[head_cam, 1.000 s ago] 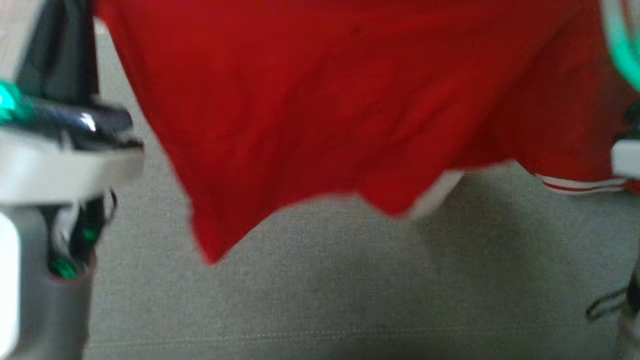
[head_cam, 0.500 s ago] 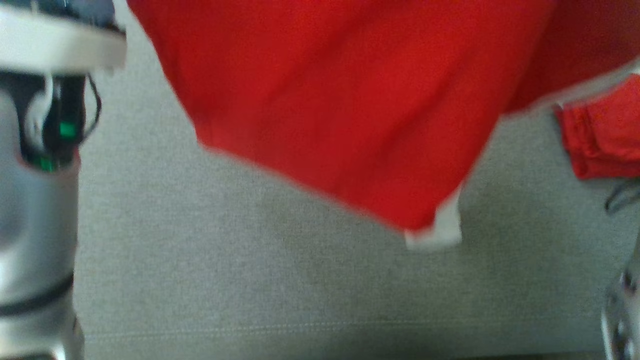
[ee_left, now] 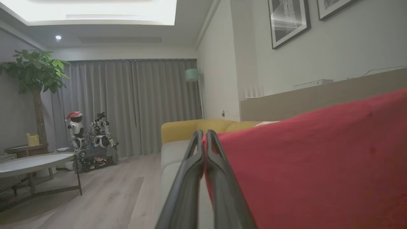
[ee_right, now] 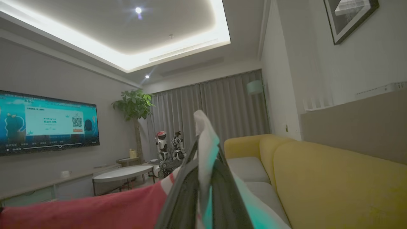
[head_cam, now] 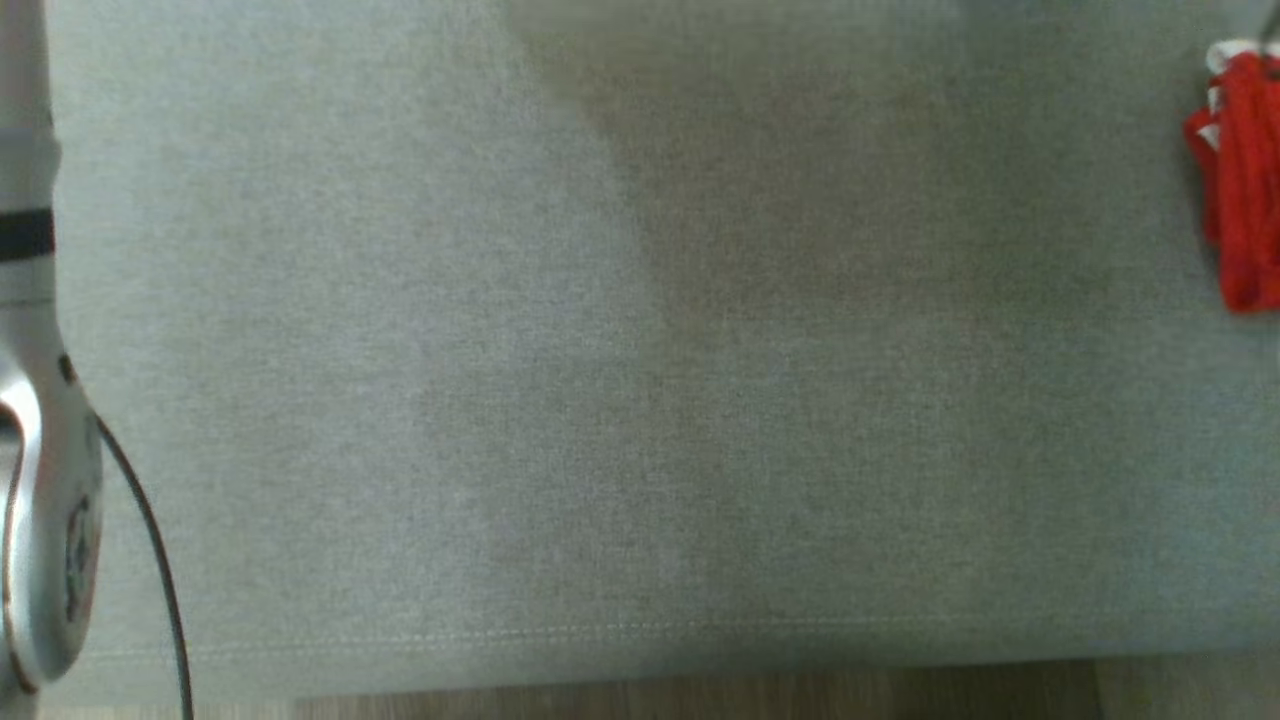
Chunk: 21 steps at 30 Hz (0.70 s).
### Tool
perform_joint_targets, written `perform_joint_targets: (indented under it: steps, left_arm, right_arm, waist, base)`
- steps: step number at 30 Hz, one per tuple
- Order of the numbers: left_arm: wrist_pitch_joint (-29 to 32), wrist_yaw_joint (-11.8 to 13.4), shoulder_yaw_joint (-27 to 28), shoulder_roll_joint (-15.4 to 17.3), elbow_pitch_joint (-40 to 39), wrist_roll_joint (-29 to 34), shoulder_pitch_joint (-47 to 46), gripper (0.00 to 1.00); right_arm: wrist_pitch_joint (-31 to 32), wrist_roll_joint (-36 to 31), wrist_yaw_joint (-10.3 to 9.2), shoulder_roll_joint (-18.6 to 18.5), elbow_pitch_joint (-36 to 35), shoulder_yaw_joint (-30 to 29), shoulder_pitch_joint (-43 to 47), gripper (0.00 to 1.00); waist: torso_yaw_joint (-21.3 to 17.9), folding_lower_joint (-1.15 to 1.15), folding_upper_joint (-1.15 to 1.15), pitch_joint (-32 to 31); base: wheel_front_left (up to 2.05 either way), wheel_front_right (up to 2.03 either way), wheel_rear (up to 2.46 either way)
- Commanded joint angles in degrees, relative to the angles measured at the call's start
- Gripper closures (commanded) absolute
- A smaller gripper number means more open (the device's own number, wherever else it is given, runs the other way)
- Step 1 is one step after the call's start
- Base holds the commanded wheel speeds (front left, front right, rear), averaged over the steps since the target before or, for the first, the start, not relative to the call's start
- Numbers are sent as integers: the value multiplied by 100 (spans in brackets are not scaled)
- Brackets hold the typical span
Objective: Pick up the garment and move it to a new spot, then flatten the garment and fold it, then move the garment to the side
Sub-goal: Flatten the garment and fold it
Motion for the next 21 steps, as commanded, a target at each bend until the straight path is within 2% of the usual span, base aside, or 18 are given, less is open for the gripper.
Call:
perform_joint_targets:
  steps: [1,2,3,10,16,21]
  left_arm:
    - [-30,-19,64,202,27,51,-256,100]
    - [-39,-51,53,131,241,97,-295,100]
    - [-39,-51,53,131,241,97,-295,100]
    - [-43,-138,53,-205,1104,-12,318,100]
    - [-44,-163,180,-357,2322,-335,778,100]
    - [-44,-171,287,-453,2862,-594,811,100]
  right_arm:
    - [-75,-40,37,184,122,83,-215,100]
    - [-204,-23,37,268,707,215,-294,100]
    - [-204,-23,37,268,707,215,-294,100]
    - [-433,135,37,380,2084,670,79,100]
    - [-624,486,37,415,2867,790,833,100]
    - [-786,874,37,448,3024,828,1180,100]
  waist:
    - [-45,-1,0,182]
    - [-63,-1,0,349]
    - [-63,-1,0,349]
    - [-68,-1,0,881]
    - [-99,-1,0,987]
    - [-94,-1,0,961]
  base:
    - [0,0,0]
    - [0,0,0]
    - [0,0,0]
    - [0,0,0]
    - [0,0,0]
    - [0,0,0]
